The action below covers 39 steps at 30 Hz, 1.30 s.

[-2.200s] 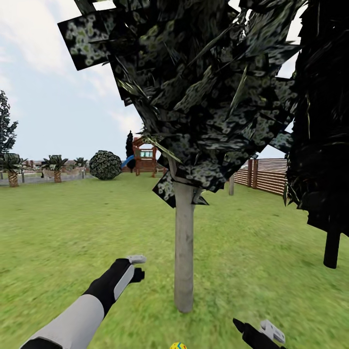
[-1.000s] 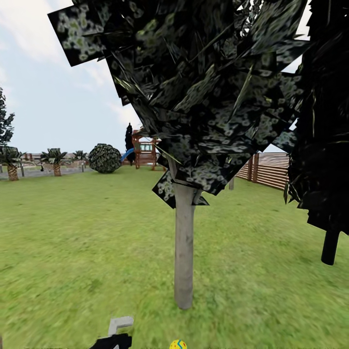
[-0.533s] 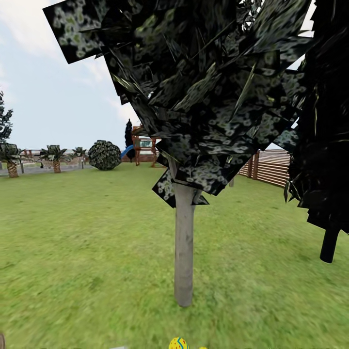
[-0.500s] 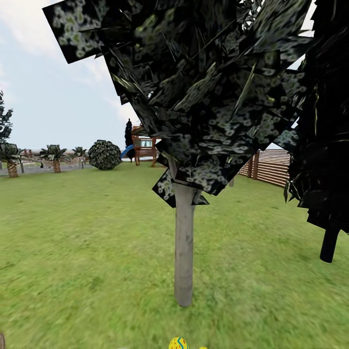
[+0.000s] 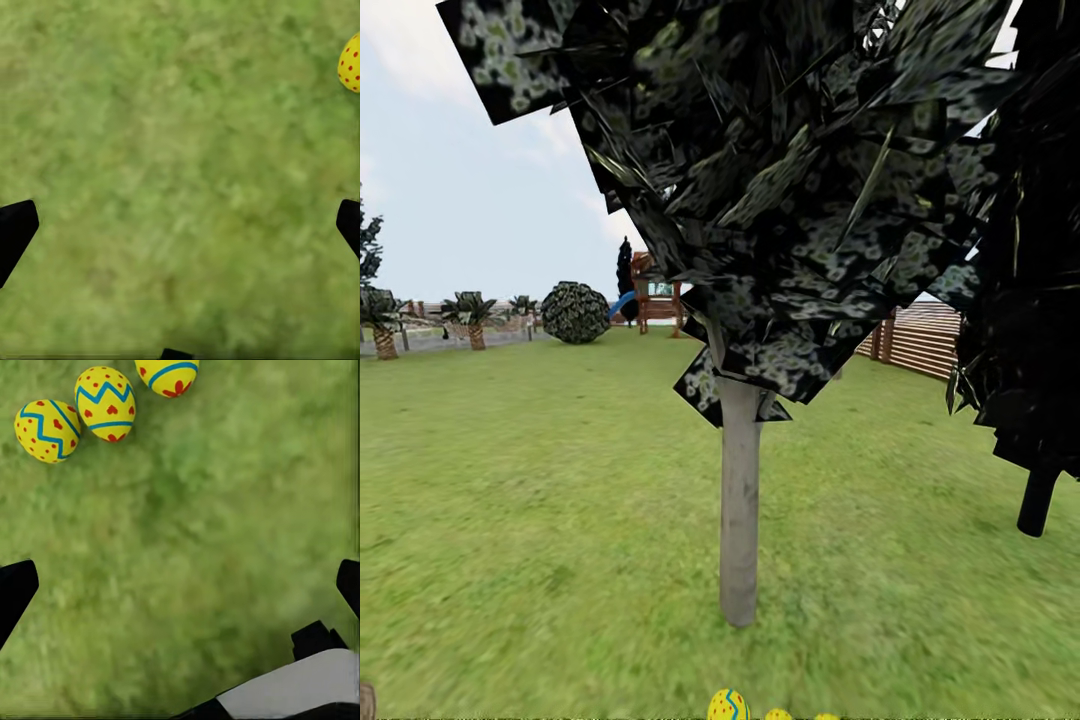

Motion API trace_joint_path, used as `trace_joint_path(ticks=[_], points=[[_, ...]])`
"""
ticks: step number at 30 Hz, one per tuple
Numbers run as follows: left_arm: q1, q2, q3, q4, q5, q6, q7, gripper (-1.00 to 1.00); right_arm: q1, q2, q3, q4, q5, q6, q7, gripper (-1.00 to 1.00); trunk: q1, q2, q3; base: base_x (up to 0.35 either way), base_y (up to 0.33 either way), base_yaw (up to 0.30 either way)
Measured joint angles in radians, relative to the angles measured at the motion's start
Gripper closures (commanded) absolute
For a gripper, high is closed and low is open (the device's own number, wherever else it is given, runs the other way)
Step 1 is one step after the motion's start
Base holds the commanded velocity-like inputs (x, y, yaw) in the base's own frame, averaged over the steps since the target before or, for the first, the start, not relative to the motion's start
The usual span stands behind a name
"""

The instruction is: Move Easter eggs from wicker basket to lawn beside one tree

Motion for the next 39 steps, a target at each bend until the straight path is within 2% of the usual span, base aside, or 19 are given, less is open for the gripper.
trace_joint_path(ticks=[6,14,26,36,39], points=[[0.029,0.028,0.0,0.004,0.001,-0.018,-0.028,-1.0,0.0,-0.001,0.006,0.066,-0.001,-0.014,0.0,-1.0,-0.023,0.042,0.009,0.0,0.0,0.0],[0.072,0.055,0.0,0.007,0.001,-0.05,-0.045,-1.0,0.01,0.0,0.008,0.096,-0.002,-0.015,0.0,-1.0,-0.054,0.098,0.021,0.0,0.0,0.0],[0.141,0.067,0.0,0.007,0.002,-0.065,-0.048,-1.0,0.037,0.0,0.008,0.1,-0.001,-0.016,0.0,-1.0,-0.1,0.182,0.038,0.0,0.0,0.0],[0.158,0.079,-0.001,0.007,0.001,-0.066,-0.049,-1.0,0.04,0.0,0.008,0.1,-0.001,-0.016,0.0,-1.0,-0.138,0.252,0.053,0.0,0.0,0.0],[0.16,0.08,-0.001,0.007,0.001,-0.066,-0.049,-1.0,0.04,0.0,0.008,0.1,0.016,-0.015,0.0,-1.0,-0.15,0.273,0.058,0.0,0.0,0.0]])
